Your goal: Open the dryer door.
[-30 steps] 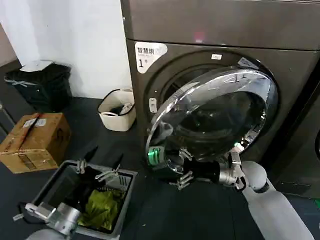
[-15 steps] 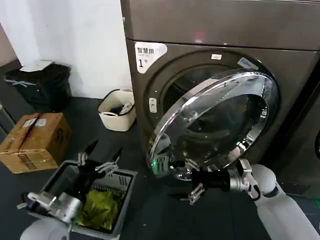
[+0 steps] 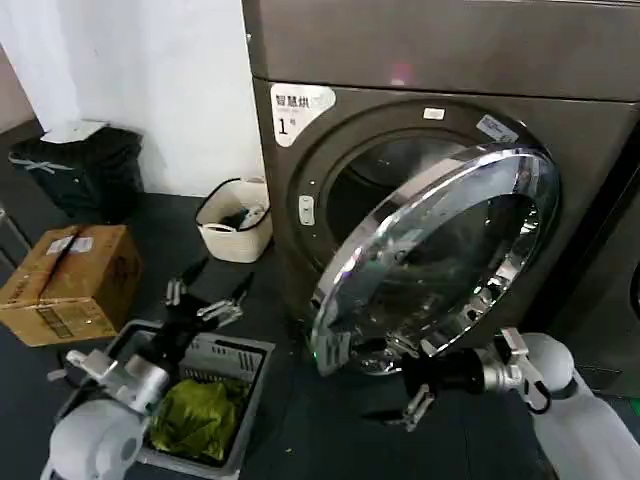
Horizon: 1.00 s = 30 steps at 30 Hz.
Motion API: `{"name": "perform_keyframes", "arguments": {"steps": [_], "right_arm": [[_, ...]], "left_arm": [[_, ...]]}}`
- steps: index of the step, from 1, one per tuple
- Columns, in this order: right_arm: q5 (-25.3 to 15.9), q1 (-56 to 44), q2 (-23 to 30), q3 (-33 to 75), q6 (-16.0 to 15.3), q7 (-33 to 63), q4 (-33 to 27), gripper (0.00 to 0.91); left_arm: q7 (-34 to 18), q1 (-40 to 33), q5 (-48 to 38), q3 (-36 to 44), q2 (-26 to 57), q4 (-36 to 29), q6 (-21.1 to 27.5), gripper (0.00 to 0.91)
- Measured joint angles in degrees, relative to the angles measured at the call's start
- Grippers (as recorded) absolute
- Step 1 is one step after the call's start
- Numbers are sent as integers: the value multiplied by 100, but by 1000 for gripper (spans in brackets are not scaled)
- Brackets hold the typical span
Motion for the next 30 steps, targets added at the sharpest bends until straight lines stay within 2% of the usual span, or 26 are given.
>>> {"name": "perform_keyframes", "arguments": {"steps": [17, 30], "right_arm": [[186, -755, -133, 1034, 147, -3, -105, 907], [201, -1686, 229, 2317, 272, -1, 288, 907]], "left_arm": [[239, -688, -207, 993, 418, 151, 138, 907], [410, -837, -78, 1496, 333, 200, 170, 907]]}}
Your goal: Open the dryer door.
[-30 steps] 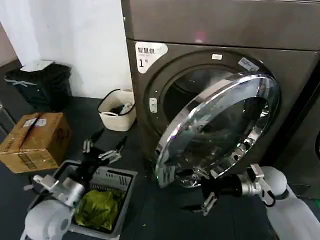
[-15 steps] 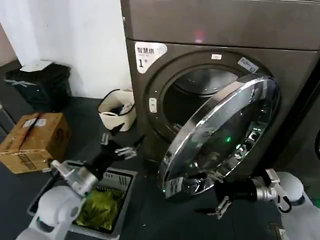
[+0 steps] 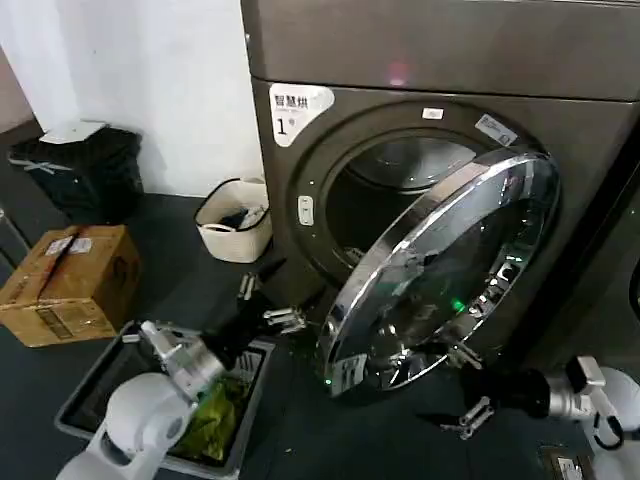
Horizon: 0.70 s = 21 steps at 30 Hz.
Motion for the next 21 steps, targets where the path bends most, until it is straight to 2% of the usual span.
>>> {"name": "perform_keyframes", "arguments": {"steps": [9, 18, 21], "right_arm": [[-25, -625, 318, 1223, 174, 324, 307, 907], [-141, -901, 737, 2249, 279, 780, 323, 907], [-67, -848, 875, 2638, 275, 1033, 273, 907]], "left_arm": [[134, -108, -79, 263, -18, 44, 33, 907], [251, -252, -334, 609, 115, 80, 64, 907], [273, -324, -249, 732, 170, 118, 12, 907]]}}
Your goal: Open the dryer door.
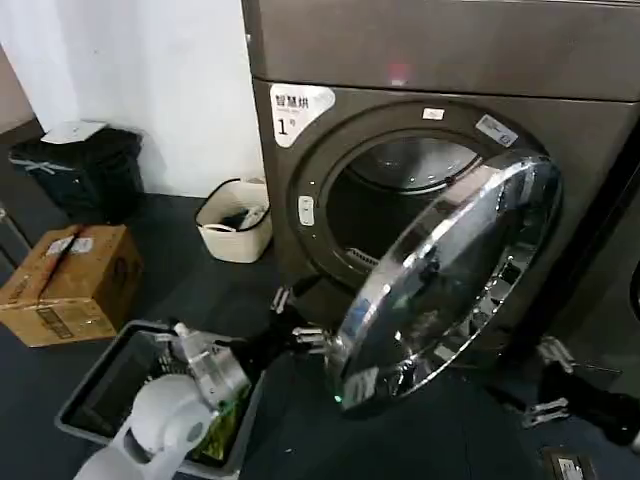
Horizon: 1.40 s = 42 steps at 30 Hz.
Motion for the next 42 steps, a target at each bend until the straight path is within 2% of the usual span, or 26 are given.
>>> {"name": "perform_keyframes", "arguments": {"steps": [9, 15, 18, 20, 26, 33, 38, 42], "right_arm": [[101, -101, 169, 1279, 13, 664, -116, 907], [110, -319, 289, 1944, 155, 1628, 139, 907], [278, -456, 379, 2157, 363, 2329, 378, 907], [410, -547, 404, 2262, 375, 2718, 531, 907], [702, -863, 451, 2744, 80, 3810, 893, 907], [770, -1180, 346, 3421, -181, 5004, 1020, 907], [610, -1306, 248, 3882, -346, 5777, 950, 907], [209, -1337, 226, 4191, -445, 6344, 841, 907]], "left_arm": [[71, -290, -264, 476, 139, 99, -141, 907], [145, -565, -470, 956, 241, 234, -305, 907], [138, -735, -578, 1249, 259, 308, -348, 907], [136, -851, -619, 1456, 276, 356, -369, 907], [112, -1321, -778, 2058, 285, 531, -536, 907], [92, -1928, -1015, 2736, 146, 809, -650, 907], [65, -2371, -1113, 3234, -31, 1067, -665, 907], [50, -2681, -1149, 3597, -170, 1266, -709, 907]]}}
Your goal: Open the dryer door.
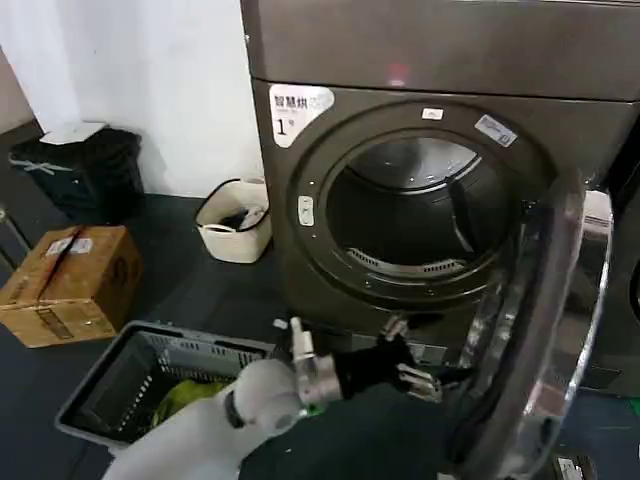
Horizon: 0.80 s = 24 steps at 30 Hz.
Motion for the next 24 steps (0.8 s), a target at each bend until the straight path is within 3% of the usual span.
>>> {"name": "perform_keyframes", "arguments": {"steps": [11, 17, 24], "right_arm": [[-1351, -22, -121, 623, -15, 916, -506, 907], [-1760, -147, -184, 984, -196, 1127, -560, 907], [-2239, -364, -233, 1548, -617, 1206, -478, 907]], "left_arm": [[-145, -777, -50, 818, -481, 558, -92, 907], [-150, -1123, -47, 1117, -784, 814, -196, 907], [-145, -1525, -54, 1444, -1129, 1177, -285, 907]]}}
